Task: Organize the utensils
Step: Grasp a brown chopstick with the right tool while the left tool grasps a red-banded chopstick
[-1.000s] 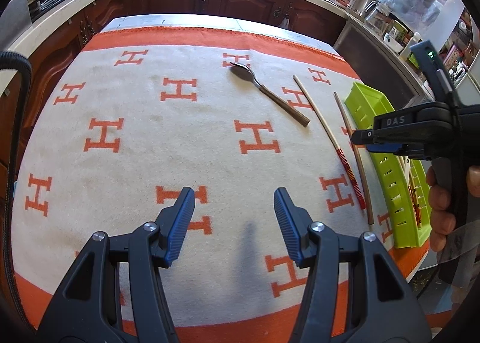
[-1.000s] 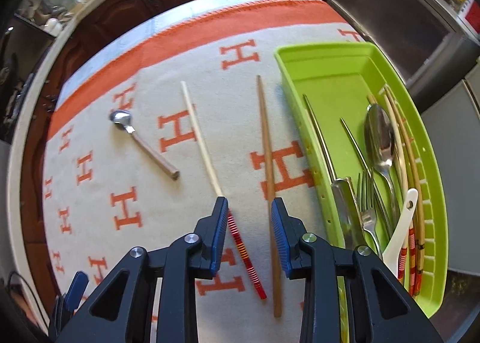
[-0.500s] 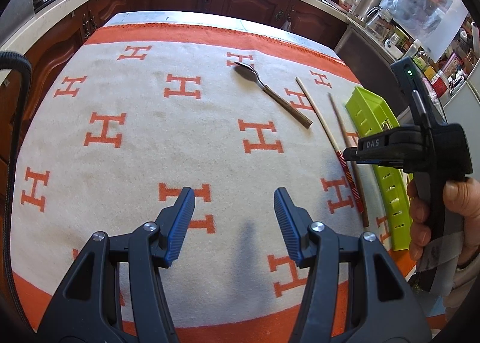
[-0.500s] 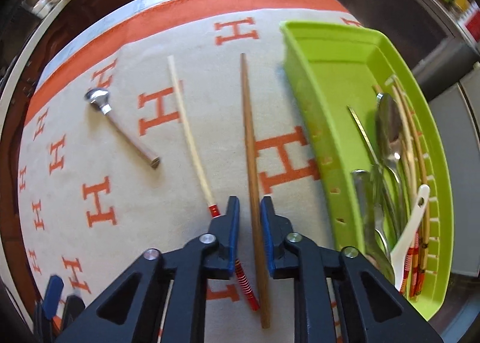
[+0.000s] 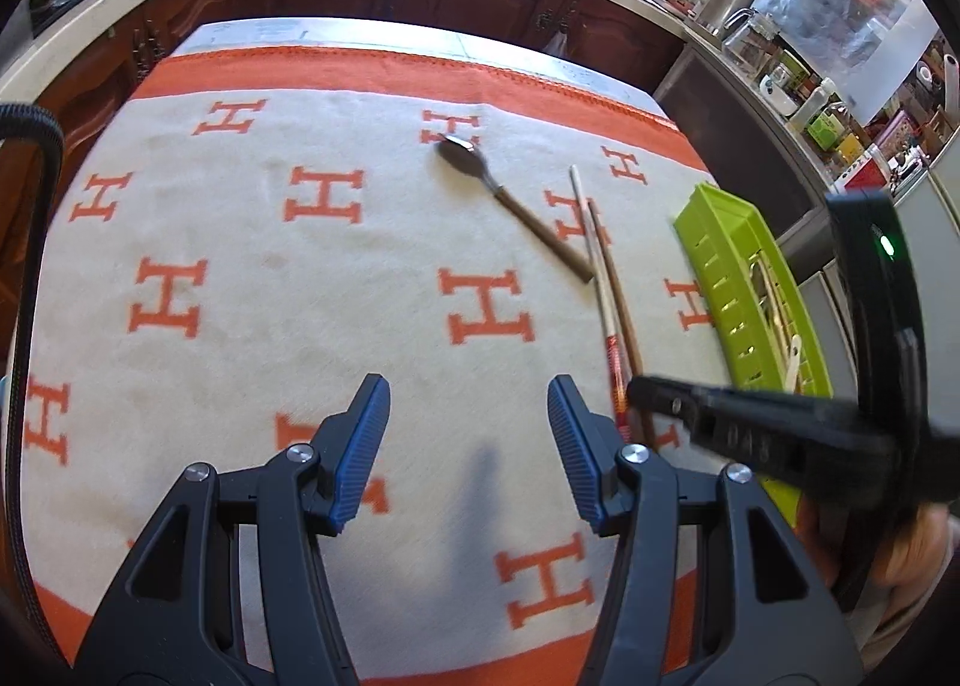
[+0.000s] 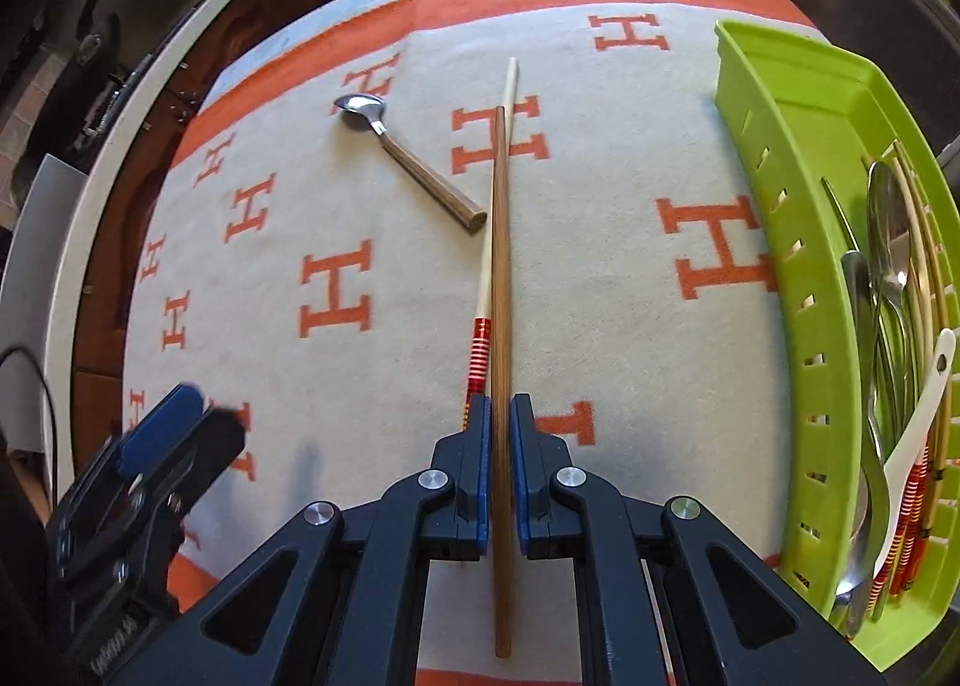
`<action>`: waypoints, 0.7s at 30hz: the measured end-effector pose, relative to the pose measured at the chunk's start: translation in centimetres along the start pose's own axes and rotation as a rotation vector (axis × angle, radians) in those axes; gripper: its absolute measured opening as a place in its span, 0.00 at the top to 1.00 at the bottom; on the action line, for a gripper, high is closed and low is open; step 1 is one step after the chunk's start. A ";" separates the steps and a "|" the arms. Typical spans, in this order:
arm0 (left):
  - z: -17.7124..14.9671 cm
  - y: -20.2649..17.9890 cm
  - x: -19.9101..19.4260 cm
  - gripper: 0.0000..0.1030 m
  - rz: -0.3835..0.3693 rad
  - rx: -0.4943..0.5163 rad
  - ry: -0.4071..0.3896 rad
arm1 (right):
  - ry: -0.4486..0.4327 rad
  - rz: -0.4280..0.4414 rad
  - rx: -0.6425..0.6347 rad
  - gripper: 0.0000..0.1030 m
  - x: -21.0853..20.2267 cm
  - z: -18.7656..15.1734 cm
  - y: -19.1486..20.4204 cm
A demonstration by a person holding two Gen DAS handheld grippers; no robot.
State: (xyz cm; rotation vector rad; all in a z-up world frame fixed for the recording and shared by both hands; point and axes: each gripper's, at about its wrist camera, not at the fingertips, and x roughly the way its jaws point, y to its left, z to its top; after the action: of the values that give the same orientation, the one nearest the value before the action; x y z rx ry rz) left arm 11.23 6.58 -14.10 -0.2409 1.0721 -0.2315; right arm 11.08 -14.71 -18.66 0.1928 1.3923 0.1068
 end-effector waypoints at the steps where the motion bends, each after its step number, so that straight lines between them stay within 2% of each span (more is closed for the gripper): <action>1: 0.4 -0.3 0.3 0.50 -0.005 0.000 0.006 | -0.013 0.020 0.001 0.94 -0.5 -0.3 -0.1; 7: 2.5 -2.8 3.1 0.50 -0.054 0.010 0.081 | -0.071 0.064 0.039 0.94 -3.5 -1.1 -2.6; 11: 3.3 -4.9 4.9 0.50 -0.061 0.033 0.117 | -0.120 0.078 0.070 0.94 -6.3 -1.6 -5.6; 15: 3.8 -7.3 6.5 0.50 -0.031 0.071 0.131 | -0.155 0.098 0.110 0.94 -8.6 -2.0 -8.5; 21: 3.8 -10.7 8.6 0.50 0.096 0.144 0.129 | -0.214 0.069 0.151 0.94 -11.7 -2.6 -13.3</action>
State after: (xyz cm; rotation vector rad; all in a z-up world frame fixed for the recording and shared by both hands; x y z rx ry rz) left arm 17.86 -5.83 -16.31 -0.0456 1.1861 -0.2388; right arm 5.95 -29.79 -10.43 0.3680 1.1807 0.0371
